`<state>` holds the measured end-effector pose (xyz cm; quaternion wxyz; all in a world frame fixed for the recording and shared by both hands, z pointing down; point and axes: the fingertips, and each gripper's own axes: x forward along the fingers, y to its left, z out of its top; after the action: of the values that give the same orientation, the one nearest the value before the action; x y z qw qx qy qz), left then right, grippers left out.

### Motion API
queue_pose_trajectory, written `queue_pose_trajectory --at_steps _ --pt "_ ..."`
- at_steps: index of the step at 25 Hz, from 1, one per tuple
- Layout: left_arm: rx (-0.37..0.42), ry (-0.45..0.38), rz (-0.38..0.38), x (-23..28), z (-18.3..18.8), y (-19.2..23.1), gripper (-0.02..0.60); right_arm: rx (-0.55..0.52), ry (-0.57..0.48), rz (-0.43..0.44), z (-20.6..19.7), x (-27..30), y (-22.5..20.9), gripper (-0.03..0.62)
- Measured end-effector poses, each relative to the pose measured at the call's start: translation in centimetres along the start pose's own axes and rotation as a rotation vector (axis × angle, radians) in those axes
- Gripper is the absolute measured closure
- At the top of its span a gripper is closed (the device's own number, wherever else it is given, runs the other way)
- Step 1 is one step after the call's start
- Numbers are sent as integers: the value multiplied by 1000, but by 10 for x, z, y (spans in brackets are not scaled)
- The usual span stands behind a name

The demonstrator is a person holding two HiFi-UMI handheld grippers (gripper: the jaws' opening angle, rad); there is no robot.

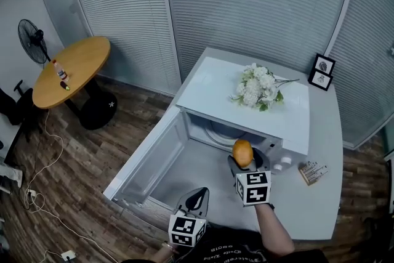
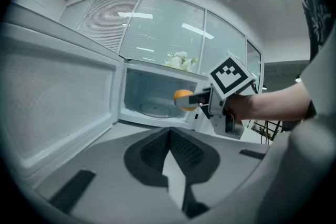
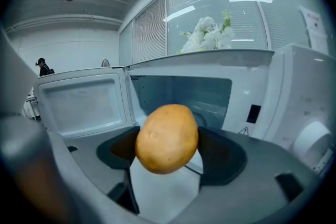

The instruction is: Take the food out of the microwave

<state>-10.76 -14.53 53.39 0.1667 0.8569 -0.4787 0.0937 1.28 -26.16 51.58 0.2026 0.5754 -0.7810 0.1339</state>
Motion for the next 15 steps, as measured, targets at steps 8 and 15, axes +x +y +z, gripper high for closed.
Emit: queue_pose_trajectory --at_steps 8,15 --pt "-1 -4 11 0 1 -1 574 -13 -8 -6 -11 -24 -1 244" --pt "0 -12 17 -1 1 -1 574 -11 -12 -18 -21 -43 -1 246"
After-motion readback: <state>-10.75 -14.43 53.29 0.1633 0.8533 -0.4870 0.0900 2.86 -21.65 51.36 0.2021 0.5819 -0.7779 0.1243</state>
